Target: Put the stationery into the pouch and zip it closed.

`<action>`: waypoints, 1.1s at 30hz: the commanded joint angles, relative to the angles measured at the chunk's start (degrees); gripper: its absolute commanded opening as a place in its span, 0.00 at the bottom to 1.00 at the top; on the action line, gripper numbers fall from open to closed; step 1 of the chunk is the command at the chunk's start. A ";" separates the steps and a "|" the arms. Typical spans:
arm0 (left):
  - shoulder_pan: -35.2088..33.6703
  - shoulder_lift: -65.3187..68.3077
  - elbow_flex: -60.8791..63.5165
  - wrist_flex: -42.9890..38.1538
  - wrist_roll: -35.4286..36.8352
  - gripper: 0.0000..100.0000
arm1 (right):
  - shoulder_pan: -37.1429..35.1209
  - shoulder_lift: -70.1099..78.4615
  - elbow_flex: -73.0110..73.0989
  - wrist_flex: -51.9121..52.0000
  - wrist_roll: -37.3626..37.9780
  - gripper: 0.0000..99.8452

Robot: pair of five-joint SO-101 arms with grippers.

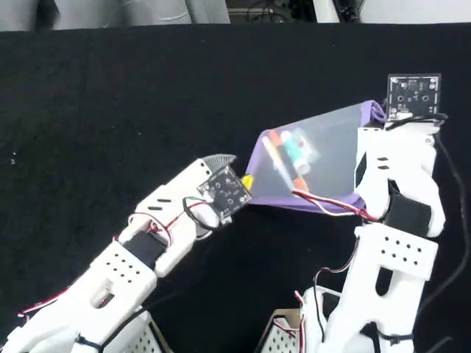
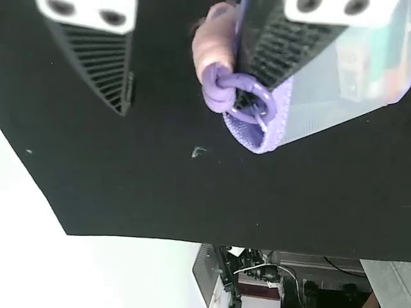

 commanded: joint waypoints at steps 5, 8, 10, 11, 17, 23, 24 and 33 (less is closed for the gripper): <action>-2.51 -0.70 -6.46 6.77 -0.88 0.15 | -7.38 -1.45 -0.04 7.47 -0.53 0.25; -2.59 -0.79 -5.67 9.41 -0.88 0.15 | -9.14 -4.62 -1.71 9.32 -0.53 0.26; -2.59 -0.79 -5.41 10.64 -0.88 0.15 | -10.11 -7.52 -2.24 9.67 -0.53 0.26; -2.59 -0.79 -5.49 11.43 -0.88 0.15 | -10.81 -9.19 -2.24 9.58 -0.53 0.26; -2.59 -0.88 -5.49 12.57 -0.88 0.15 | -13.45 -20.26 -1.36 10.73 -0.44 0.26; -2.07 -0.88 -5.41 12.57 -0.88 0.15 | -13.10 -26.07 4.35 15.12 0.00 0.27; -1.98 -0.88 -5.41 12.48 -0.88 0.15 | -12.92 -26.07 5.93 15.38 0.00 0.29; -1.98 -0.79 -4.62 11.96 -0.79 0.15 | -8.00 -26.51 23.16 3.25 -0.09 0.44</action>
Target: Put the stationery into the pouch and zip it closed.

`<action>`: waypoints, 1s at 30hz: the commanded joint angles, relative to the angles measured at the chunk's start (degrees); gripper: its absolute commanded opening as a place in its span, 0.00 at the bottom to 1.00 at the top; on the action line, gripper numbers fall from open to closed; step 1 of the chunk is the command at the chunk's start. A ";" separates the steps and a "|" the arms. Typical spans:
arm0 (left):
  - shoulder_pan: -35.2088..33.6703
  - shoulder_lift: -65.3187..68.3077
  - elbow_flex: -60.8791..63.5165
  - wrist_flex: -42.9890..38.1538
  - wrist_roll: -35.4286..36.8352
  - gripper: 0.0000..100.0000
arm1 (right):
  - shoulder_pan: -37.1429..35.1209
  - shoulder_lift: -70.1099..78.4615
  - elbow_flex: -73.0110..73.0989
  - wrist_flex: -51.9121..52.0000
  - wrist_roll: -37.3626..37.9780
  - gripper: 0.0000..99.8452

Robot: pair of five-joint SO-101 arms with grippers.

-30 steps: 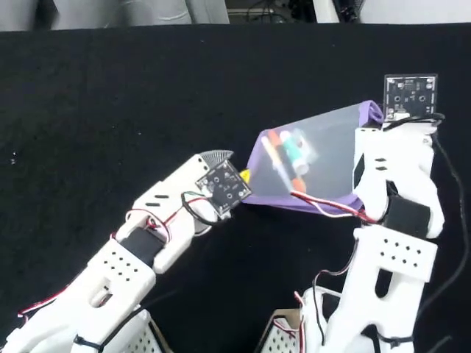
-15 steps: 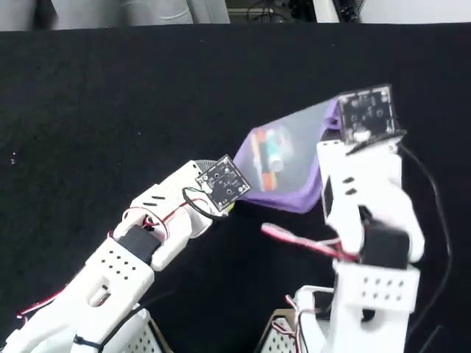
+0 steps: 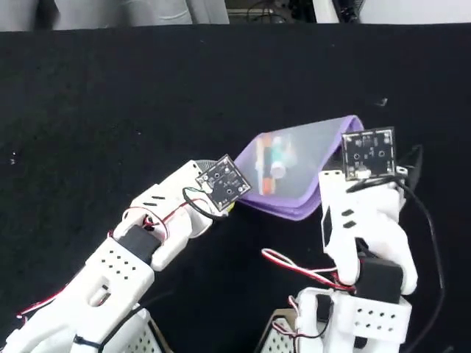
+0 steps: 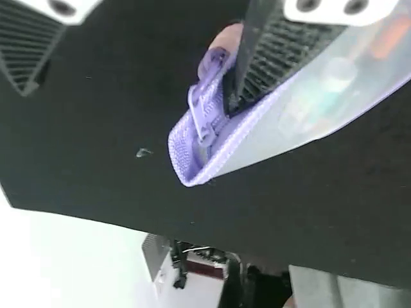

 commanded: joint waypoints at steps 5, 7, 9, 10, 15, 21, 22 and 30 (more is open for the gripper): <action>-0.31 -0.79 0.75 -3.87 -0.53 0.15 | -0.35 0.40 7.96 -7.38 -0.18 0.44; -0.48 -0.79 1.71 -4.92 -0.53 0.15 | -2.20 0.40 7.96 -7.47 0.00 0.44; -0.48 -0.79 1.98 -5.10 -0.53 0.15 | -4.57 0.40 8.31 -7.03 -0.18 0.44; -0.48 -0.79 1.98 -4.92 -0.53 0.15 | -5.80 0.40 8.40 -6.95 -0.18 0.41; -0.48 -0.88 2.07 -4.75 -0.53 0.15 | -9.41 -0.04 7.96 -6.68 0.09 0.19; -0.48 -0.88 2.15 -4.75 -0.53 0.15 | -10.37 -8.22 8.04 -8.35 0.09 0.12; -0.48 -0.88 2.15 -4.75 -0.53 0.15 | -10.37 -10.07 8.13 -8.18 -0.09 0.15; -3.91 -0.88 1.45 -5.27 7.74 0.16 | -10.73 -17.10 3.12 7.21 0.00 0.38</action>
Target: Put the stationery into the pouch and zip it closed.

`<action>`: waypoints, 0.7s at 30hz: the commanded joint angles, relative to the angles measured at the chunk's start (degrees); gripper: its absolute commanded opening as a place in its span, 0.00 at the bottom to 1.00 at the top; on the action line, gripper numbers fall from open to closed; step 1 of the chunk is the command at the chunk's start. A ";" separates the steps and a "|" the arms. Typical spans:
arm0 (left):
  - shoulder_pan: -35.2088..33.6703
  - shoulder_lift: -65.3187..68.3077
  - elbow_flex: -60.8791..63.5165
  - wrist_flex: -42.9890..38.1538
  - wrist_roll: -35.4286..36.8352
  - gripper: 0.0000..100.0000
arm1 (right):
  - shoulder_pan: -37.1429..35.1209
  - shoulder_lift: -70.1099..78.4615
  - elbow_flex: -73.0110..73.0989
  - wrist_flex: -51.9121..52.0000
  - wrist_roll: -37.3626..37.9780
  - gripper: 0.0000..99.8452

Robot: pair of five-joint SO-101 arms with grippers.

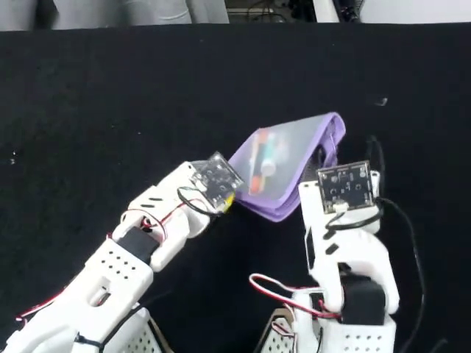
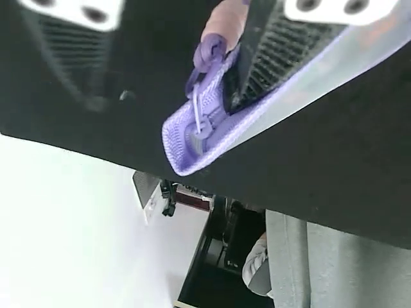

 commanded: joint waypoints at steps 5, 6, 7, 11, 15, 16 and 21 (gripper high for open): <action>-1.80 -0.88 -1.27 -1.85 3.52 0.16 | -2.11 5.76 -12.88 25.58 0.09 0.37; -1.80 -0.88 -1.27 -1.85 3.52 0.16 | -2.11 8.48 -15.25 28.31 0.09 0.37; -1.80 -0.88 -1.19 -1.85 3.52 0.16 | -2.02 11.12 -17.27 30.15 0.09 0.37; -1.80 -0.88 -1.10 -1.85 3.52 0.16 | -2.02 27.30 -27.56 35.43 0.09 0.37; -2.07 -0.88 -0.75 -1.85 3.52 0.16 | -2.02 43.47 -40.48 39.03 -0.26 0.37; -2.24 -0.88 -0.75 -1.85 3.52 0.16 | -2.02 46.64 -43.47 39.82 -0.26 0.37; -2.33 -0.88 -0.75 -1.85 3.52 0.16 | -2.46 54.73 -53.93 43.78 0.18 0.37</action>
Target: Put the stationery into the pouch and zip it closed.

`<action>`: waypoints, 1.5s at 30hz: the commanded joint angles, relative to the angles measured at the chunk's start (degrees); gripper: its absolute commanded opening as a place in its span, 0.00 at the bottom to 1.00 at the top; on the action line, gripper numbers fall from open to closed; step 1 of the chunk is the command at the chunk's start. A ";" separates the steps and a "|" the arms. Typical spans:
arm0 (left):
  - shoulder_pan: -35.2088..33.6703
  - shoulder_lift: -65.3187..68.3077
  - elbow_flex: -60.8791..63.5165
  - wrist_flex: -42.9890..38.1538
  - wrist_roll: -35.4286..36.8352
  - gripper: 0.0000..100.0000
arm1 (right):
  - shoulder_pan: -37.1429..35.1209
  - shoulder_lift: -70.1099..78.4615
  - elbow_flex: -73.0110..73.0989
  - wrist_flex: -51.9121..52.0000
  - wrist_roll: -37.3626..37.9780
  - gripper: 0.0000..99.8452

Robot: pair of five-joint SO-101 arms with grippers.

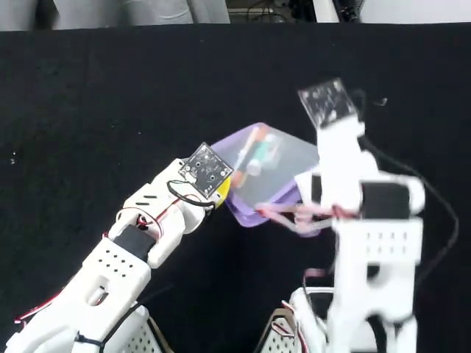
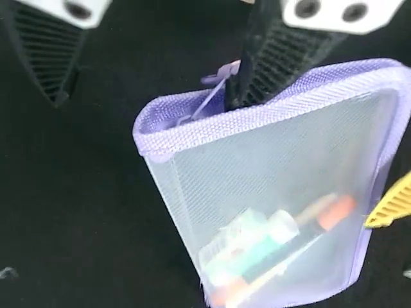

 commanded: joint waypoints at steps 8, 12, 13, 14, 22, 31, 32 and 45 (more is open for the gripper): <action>-0.84 -0.88 -0.75 -1.41 0.62 0.16 | -1.14 2.42 -11.74 7.03 0.26 0.36; -0.84 -0.88 -0.75 -1.41 0.62 0.16 | -4.66 1.19 -11.03 7.03 5.89 0.36; -0.84 -0.88 -0.66 -1.41 0.62 0.16 | -5.27 0.92 -11.03 7.03 4.92 0.36; -0.84 -0.88 -0.66 -1.41 0.62 0.16 | -5.36 0.57 -11.21 7.03 3.69 0.36; -4.18 -0.88 -1.45 -1.41 0.70 0.15 | 4.13 -6.37 -11.47 5.36 -0.70 0.25; -8.57 -0.88 -4.97 -0.88 0.70 0.03 | 18.64 -17.89 -9.10 2.81 3.60 0.13; -9.54 -0.88 -4.97 -0.88 0.70 0.03 | 20.66 -18.86 -7.43 1.32 4.31 0.13; -29.32 -28.22 -2.24 21.10 14.33 0.03 | 33.76 -25.89 24.48 -25.23 6.95 0.01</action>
